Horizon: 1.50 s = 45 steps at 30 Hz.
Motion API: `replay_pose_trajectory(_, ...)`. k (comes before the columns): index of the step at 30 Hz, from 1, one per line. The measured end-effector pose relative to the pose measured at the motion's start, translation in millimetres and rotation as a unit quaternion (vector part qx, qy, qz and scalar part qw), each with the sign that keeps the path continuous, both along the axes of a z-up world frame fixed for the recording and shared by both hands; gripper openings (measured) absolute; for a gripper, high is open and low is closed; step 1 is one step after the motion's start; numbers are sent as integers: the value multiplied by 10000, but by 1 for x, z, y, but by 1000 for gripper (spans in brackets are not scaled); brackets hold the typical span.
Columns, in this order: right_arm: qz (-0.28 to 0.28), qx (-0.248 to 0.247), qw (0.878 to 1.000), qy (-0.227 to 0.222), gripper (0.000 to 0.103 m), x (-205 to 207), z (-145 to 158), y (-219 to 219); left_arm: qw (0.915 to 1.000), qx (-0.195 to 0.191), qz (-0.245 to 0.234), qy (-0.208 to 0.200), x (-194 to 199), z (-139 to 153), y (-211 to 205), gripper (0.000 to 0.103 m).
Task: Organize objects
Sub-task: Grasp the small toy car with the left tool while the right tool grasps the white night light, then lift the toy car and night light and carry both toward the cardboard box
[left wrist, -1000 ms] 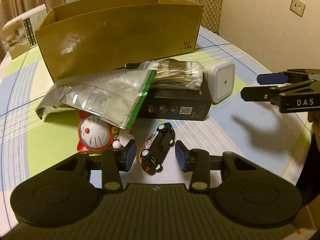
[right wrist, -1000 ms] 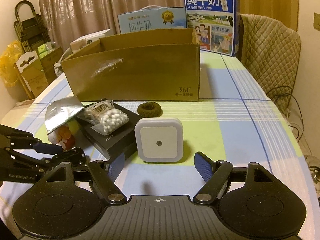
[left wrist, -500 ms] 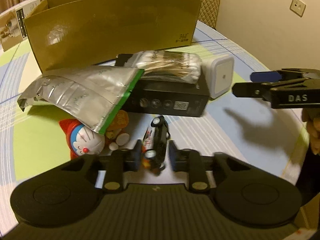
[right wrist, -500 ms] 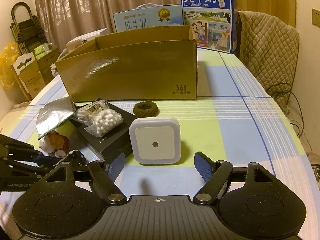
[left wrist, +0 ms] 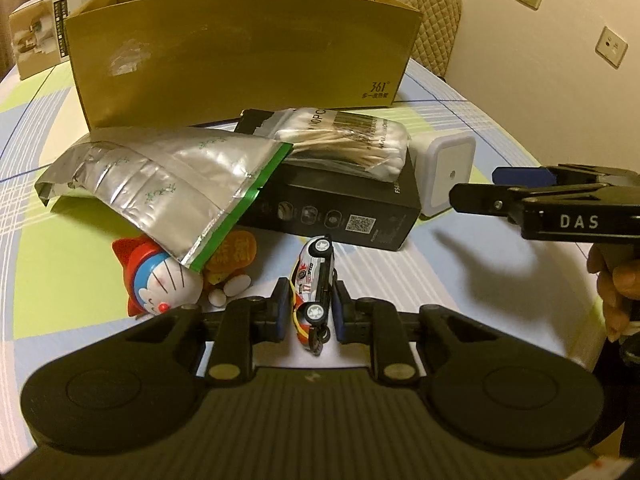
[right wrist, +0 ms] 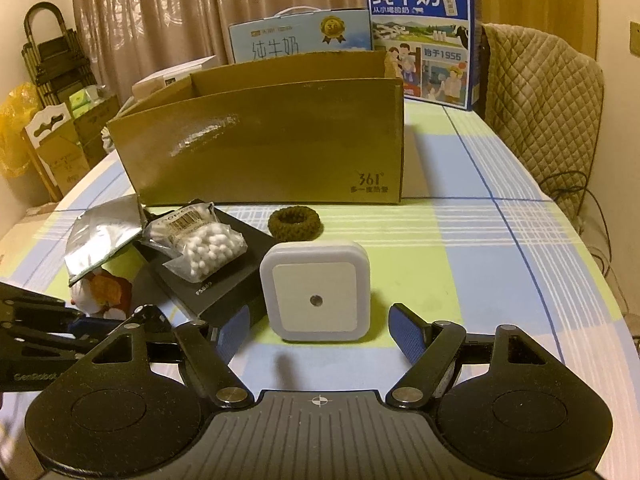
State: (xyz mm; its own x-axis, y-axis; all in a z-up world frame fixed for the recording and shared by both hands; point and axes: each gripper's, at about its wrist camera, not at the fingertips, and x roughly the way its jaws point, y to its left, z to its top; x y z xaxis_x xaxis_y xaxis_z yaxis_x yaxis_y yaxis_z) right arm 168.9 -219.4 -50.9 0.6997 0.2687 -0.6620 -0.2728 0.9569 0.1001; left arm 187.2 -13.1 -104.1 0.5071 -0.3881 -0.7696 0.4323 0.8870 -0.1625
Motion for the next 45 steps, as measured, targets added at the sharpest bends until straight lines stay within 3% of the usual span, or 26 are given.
replay_pose_trajectory(14,-10,-318,9995,-78,73,20,-17,15,9998,-110,176,-61,-2,-2,0,17)
replay_pose_trajectory(16,-36,-295,9995,-65,62,19,-16,14,9997,-115,189,-67,-4,-2,0,17)
replay_pose_trajectory(30,-275,-384,9987,-213,61,-5,1,3,9998,-38,123,-178,-11,1,-2,17)
replay_pose_trajectory(37,-175,-270,9993,-203,61,-18,15,4,9995,-172,158,-222,-17,14,-1,17)
replay_pose_trajectory(45,-23,-210,9995,-236,61,-22,41,5,9984,-302,199,-437,-20,50,-5,17)
